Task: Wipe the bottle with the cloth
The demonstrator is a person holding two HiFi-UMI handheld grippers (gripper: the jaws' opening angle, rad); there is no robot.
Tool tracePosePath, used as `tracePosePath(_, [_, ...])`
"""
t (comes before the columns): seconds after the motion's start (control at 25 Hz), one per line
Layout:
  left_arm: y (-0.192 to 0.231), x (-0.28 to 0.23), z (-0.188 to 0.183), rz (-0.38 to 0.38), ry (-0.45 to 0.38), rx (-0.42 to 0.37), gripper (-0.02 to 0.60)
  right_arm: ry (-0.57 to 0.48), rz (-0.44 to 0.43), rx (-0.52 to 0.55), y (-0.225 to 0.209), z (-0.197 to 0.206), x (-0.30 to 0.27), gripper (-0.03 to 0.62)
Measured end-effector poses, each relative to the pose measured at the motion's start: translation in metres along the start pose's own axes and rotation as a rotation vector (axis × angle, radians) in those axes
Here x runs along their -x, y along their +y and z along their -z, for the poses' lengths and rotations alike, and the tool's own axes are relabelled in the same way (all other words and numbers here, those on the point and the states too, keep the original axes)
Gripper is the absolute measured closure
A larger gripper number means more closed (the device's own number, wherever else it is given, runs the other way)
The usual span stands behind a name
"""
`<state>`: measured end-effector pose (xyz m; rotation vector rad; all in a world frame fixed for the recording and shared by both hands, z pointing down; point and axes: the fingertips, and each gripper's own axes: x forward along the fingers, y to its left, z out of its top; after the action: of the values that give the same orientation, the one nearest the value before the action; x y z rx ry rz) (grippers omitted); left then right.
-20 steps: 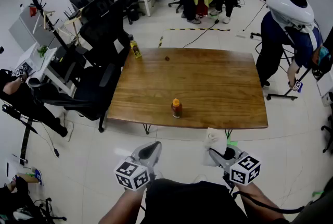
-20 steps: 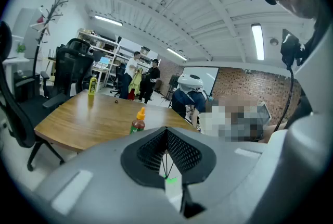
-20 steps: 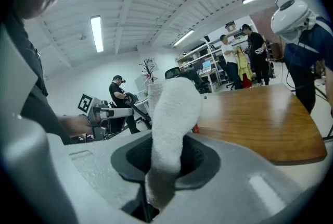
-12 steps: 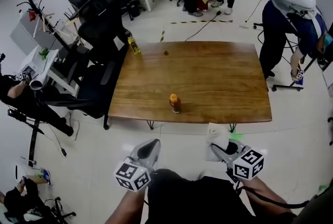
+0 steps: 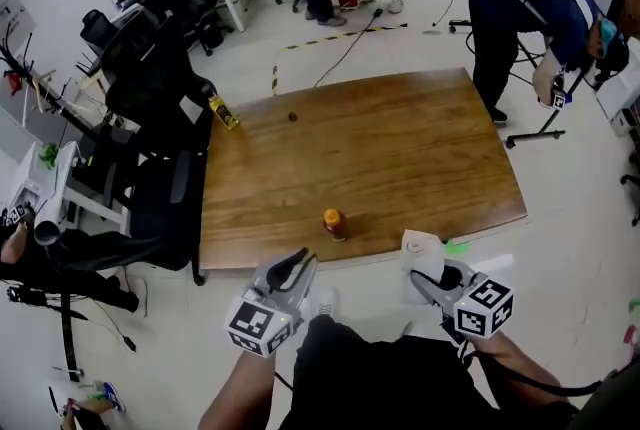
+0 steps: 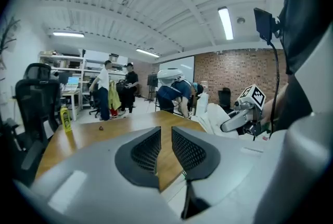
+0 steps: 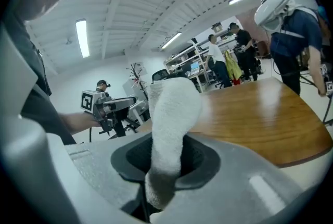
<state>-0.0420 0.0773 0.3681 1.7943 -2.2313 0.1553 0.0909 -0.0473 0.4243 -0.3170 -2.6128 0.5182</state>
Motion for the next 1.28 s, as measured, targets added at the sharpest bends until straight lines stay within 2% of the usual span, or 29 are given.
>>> tracePosePath(0.16, [0.030,-0.033,0.001,0.234,0.064,-0.107,0.488,-0.053,0.083,-0.098,0.004,-0.007,-0.041,0.517])
tracePosePath(0.32, [0.057,-0.063,0.010,0.424,0.079,-0.175,0.483,-0.123,0.168,-0.158,0.010,-0.021,-0.076,0.517])
tracePosePath(0.4, [0.060,-0.074,0.017,0.519,0.085,-0.187,0.476,-0.162,0.225,-0.186,0.012,-0.024,-0.084,0.517])
tracePosePath(0.52, [0.056,-0.085,0.027,0.680,0.097,-0.231,0.432,-0.231,0.320,-0.243,0.019,-0.025,-0.087,0.517])
tracePosePath(0.6, [0.053,-0.090,0.031,0.754,0.105,-0.262,0.422,-0.262,0.367,-0.275,0.023,-0.024,-0.085,0.517])
tracePosePath(0.76, [0.047,-0.101,0.032,0.823,0.122,-0.255,0.420,-0.285,0.427,-0.316,0.023,-0.007,-0.086,0.517])
tracePosePath(0.88, [0.041,-0.100,0.035,0.884,0.133,-0.282,0.420,-0.309,0.432,-0.358,0.021,0.008,-0.099,0.517])
tracePosePath(1.16, [0.038,-0.111,0.041,0.863,0.134,-0.210,0.434,-0.417,0.326,-0.464,0.011,0.020,-0.143,0.517])
tracePosePath(1.28, [0.038,-0.110,0.043,0.864,0.130,-0.172,0.433,-0.486,0.309,-0.507,0.009,0.019,-0.160,0.517])
